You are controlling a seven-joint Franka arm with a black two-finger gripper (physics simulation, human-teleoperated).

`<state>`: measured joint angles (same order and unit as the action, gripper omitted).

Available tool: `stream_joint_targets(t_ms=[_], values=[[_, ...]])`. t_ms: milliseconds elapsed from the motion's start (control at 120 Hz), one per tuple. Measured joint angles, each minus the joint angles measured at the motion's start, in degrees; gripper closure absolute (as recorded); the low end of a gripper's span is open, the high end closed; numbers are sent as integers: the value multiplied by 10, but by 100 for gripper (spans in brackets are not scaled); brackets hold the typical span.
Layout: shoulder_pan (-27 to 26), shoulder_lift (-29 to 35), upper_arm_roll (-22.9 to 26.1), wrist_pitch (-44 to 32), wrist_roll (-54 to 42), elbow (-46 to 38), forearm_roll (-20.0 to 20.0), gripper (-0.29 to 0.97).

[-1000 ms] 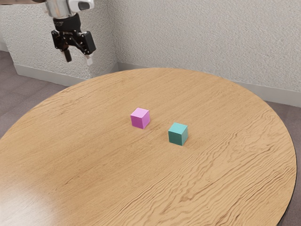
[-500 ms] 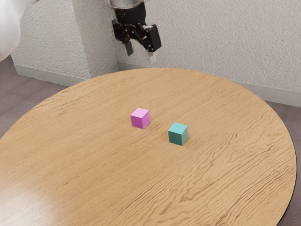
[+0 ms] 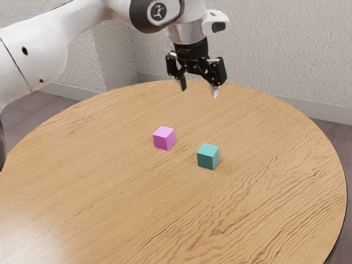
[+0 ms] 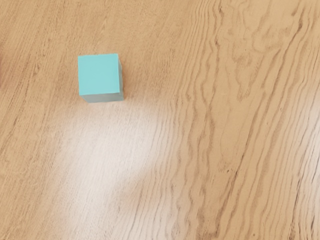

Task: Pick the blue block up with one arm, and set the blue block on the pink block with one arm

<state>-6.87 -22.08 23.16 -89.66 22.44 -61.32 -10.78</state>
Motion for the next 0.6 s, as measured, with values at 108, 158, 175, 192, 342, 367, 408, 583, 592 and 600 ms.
stream_joint_targets(t_ms=[108,158,175,192,342,367,408,583,592,600], values=[[8,-31,3,-9,22,-2,-16,0],[1,-41,13,-12,31,-7,-28,0],[1,-44,15,-13,33,-7,-29,0],[1,-46,17,-14,36,-7,-30,0],[5,-55,22,2,65,-11,8,0],[6,-55,22,7,69,-11,15,0],[7,-55,30,11,73,-10,8,0],[28,-74,75,15,73,-12,-50,0],[29,-78,75,14,72,-11,-49,0],[31,-81,75,14,71,-11,-49,0]])
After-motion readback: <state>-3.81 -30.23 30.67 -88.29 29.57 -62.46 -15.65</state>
